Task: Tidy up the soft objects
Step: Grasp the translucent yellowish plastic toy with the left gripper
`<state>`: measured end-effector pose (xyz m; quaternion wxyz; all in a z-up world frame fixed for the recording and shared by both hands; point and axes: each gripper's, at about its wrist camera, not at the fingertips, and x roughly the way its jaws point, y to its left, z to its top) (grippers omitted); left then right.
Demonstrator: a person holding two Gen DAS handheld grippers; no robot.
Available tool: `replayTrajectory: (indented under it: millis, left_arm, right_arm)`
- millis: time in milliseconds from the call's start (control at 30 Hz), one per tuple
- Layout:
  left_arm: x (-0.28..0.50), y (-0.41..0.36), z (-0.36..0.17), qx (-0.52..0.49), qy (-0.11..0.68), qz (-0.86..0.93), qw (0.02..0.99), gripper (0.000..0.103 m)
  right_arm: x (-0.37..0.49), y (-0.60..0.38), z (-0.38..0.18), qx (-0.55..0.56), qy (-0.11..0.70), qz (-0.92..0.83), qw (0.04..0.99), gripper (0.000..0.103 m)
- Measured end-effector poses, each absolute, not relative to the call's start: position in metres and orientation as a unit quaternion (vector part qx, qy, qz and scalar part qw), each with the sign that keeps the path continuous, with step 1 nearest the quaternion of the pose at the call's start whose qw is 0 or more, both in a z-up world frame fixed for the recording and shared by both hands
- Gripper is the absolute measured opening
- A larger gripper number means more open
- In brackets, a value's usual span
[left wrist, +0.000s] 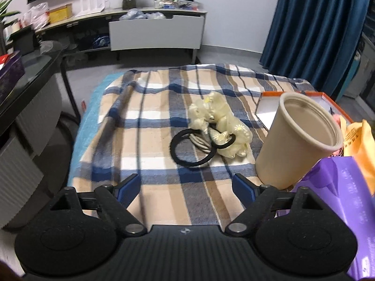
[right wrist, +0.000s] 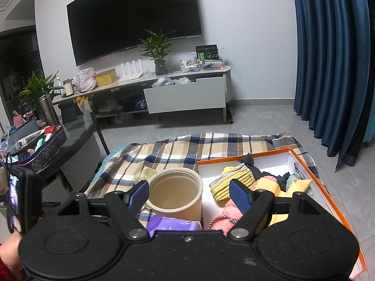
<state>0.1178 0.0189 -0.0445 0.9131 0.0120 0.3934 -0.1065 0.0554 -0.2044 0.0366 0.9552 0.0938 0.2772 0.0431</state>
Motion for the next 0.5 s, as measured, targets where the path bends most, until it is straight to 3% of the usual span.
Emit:
replayTrajectory:
  millis: [300,400,433,500]
  left_arm:
    - [0.149,-0.006,-0.059,0.078,0.374,-0.110,0.918,0.088]
    - [0.156,-0.008,-0.066,0.095,0.368,-0.110,0.918,0.084]
    - [0.159,-0.008,-0.068,0.092,0.370,-0.113,0.918,0.079]
    - [0.162,-0.004,-0.070,0.078,0.376,-0.122,0.915,0.057]
  right_arm:
    - [0.059,-0.211,0.034,0.096,0.280,0.038,0.954,0.090]
    - [0.061,-0.212,0.034,0.096,0.281,0.037,0.954,0.090]
    - [0.061,-0.212,0.034,0.095,0.282,0.037,0.954,0.090]
    - [0.063,-0.212,0.034,0.094,0.282,0.037,0.954,0.090]
